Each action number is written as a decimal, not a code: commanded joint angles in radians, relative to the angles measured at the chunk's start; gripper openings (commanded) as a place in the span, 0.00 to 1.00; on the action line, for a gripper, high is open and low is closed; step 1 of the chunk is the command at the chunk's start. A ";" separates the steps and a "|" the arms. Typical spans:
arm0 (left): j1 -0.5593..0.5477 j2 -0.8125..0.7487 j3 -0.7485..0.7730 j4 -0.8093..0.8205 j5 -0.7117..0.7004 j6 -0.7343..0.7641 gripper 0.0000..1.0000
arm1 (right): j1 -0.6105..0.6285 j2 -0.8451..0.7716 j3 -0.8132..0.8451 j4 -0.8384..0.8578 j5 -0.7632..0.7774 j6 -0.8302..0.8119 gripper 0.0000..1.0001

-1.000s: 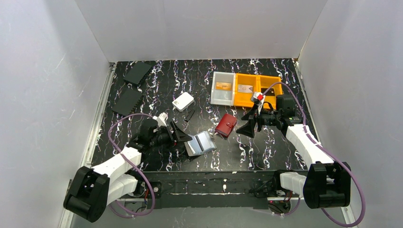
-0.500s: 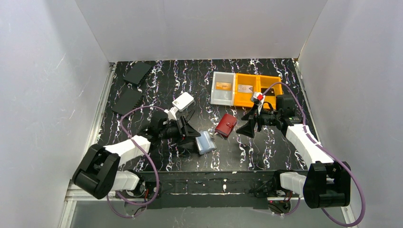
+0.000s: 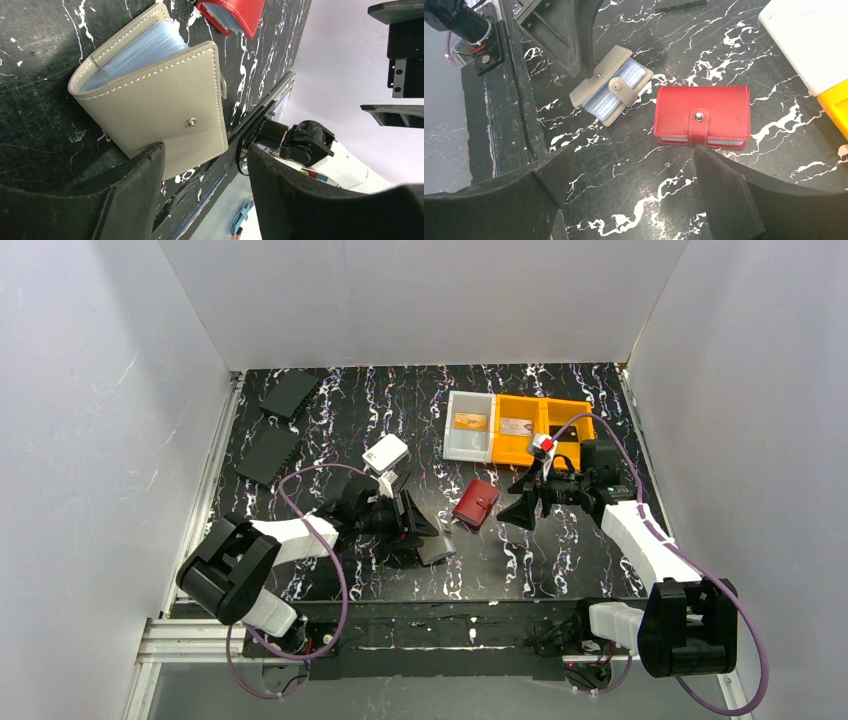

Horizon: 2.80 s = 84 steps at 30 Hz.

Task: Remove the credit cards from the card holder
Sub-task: Close the card holder at the center of the board.

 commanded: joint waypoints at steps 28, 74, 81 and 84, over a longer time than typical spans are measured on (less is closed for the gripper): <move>-0.014 -0.010 0.013 -0.009 -0.108 0.035 0.17 | -0.003 0.023 -0.005 0.024 -0.028 -0.014 0.98; -0.033 -0.266 0.007 -0.168 -0.259 0.207 0.32 | 0.371 0.143 0.307 -0.389 0.254 -0.423 0.98; 0.140 -0.515 -0.072 -0.190 -0.201 0.186 0.92 | 0.025 -0.058 0.222 -0.241 0.262 -0.194 0.98; 0.222 -0.569 -0.063 -0.192 -0.075 0.179 0.98 | -0.138 -0.114 0.196 -0.151 0.282 -0.032 0.98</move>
